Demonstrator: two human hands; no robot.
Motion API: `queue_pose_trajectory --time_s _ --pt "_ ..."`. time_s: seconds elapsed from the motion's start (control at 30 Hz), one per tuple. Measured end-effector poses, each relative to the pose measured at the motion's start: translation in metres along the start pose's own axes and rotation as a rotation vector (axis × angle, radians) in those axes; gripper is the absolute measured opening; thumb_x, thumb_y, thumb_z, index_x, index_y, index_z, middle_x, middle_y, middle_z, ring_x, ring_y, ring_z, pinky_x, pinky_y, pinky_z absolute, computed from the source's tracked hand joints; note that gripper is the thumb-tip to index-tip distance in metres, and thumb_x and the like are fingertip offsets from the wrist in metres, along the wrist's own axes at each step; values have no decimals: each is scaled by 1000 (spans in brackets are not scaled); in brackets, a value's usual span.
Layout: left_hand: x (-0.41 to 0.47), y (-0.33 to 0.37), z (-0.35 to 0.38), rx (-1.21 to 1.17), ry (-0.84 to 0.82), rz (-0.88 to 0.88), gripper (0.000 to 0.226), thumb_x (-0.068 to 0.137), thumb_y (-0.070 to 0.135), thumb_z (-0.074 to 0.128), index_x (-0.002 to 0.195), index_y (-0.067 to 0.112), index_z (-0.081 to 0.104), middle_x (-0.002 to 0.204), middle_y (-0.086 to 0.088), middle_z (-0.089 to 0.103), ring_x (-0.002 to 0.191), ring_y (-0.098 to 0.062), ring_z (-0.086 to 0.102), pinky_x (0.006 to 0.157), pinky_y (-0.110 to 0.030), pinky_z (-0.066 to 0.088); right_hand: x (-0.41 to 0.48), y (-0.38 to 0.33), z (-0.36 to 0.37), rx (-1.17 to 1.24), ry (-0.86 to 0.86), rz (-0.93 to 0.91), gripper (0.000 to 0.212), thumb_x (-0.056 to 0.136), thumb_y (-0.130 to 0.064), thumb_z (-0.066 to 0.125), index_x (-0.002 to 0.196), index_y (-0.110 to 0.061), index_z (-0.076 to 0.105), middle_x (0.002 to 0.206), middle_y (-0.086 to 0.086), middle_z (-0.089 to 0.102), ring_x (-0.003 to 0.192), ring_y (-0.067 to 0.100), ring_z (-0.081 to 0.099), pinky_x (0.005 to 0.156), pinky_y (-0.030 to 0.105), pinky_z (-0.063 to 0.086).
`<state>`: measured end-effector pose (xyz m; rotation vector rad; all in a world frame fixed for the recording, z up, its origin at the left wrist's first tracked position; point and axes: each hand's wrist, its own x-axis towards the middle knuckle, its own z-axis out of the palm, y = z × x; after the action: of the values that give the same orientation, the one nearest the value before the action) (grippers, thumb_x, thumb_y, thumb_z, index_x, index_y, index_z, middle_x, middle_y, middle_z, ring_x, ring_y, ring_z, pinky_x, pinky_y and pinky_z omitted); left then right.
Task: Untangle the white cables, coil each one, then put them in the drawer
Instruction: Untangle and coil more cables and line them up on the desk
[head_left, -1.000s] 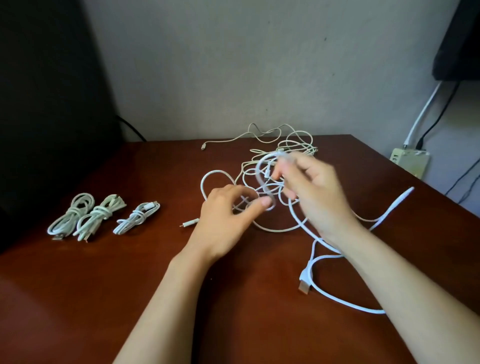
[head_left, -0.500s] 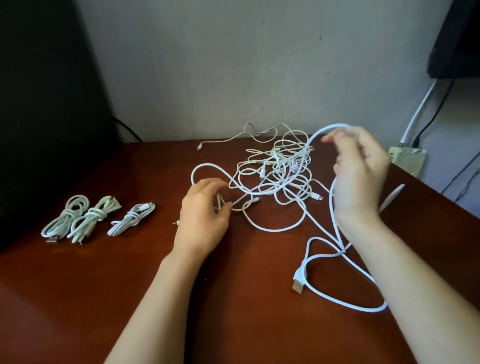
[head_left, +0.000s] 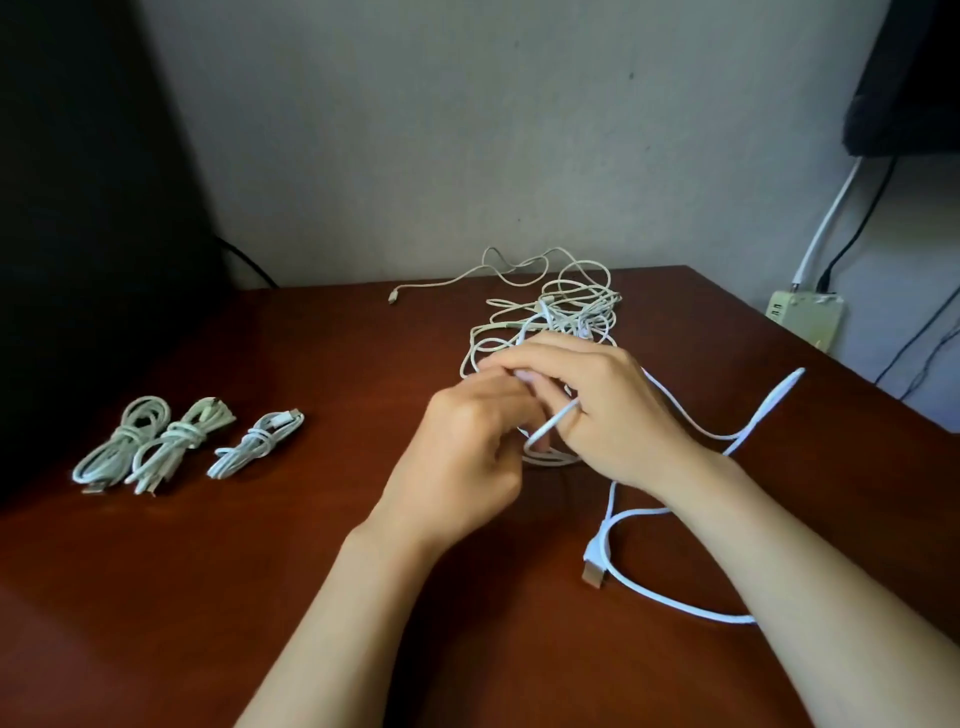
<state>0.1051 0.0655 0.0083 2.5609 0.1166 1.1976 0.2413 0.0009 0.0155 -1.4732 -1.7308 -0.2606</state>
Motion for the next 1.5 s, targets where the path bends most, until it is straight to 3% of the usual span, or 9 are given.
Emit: queue_pose_trajectory --time_s 0.17,0.3,0.5,0.67,0.9,1.07,1.17,1.3,1.5 --pt "-1 4 1 83 245 -27 29 60 -23 53 71 2 62 80 -3 56 81 -13 47 76 -13 36 0 5 -5 -90 135 -64 19 90 -20 53 97 -14 69 84 -15 50 71 -11 47 65 6 36" --pt "-2 -3 -2 127 411 -185 27 69 -14 56 89 4 63 95 -2 54 92 -21 53 82 -26 43 1 5 -10 -100 391 -42 19 92 -22 57 88 -8 70 77 -8 59 64 -11 42 61 10 33" --pt "-11 -25 6 105 -26 -646 47 89 34 63 132 17 51 128 -1 50 120 -19 46 101 -25 34 4 -7 -16 61 697 37 14 95 -19 52 92 -13 64 80 -4 58 61 10 53 59 16 39" --pt "-14 -26 10 189 -370 -631 60 91 40 59 143 29 33 144 3 39 133 -18 32 110 -34 28 3 -11 -16 77 791 5 17 99 -27 46 93 -17 58 62 -6 53 52 11 46 52 26 38" --pt "-18 -39 4 217 -185 -687 39 89 11 62 125 24 51 111 3 45 105 -21 51 86 -27 44 4 -11 -25 -32 966 -49 19 98 -25 47 93 -14 61 70 -5 58 58 3 45 59 15 37" --pt "-17 -41 3 209 -151 -750 38 89 11 63 122 26 51 114 4 43 100 -18 53 83 -27 47 4 2 -23 -609 659 -143 16 92 -22 62 82 -16 74 61 1 56 57 19 53 51 28 33" --pt "-17 -41 4 192 -144 -763 39 89 10 63 123 25 50 120 2 44 103 -18 53 85 -26 47 2 6 -10 -725 338 -70 6 76 -18 75 73 -22 73 58 -4 57 55 20 58 49 21 27" --pt "-18 -42 3 191 -136 -749 38 89 9 63 122 25 50 114 4 42 93 -14 49 81 -25 45 0 2 9 -738 -71 25 29 39 -10 83 57 -25 65 46 -7 54 46 17 59 51 16 19" --pt "-18 -42 4 203 -137 -736 38 89 9 63 121 25 50 110 6 41 87 -12 48 76 -22 42 -3 -10 22 -746 -331 91 28 95 -45 48 93 -21 62 91 0 68 91 24 64 63 28 24"
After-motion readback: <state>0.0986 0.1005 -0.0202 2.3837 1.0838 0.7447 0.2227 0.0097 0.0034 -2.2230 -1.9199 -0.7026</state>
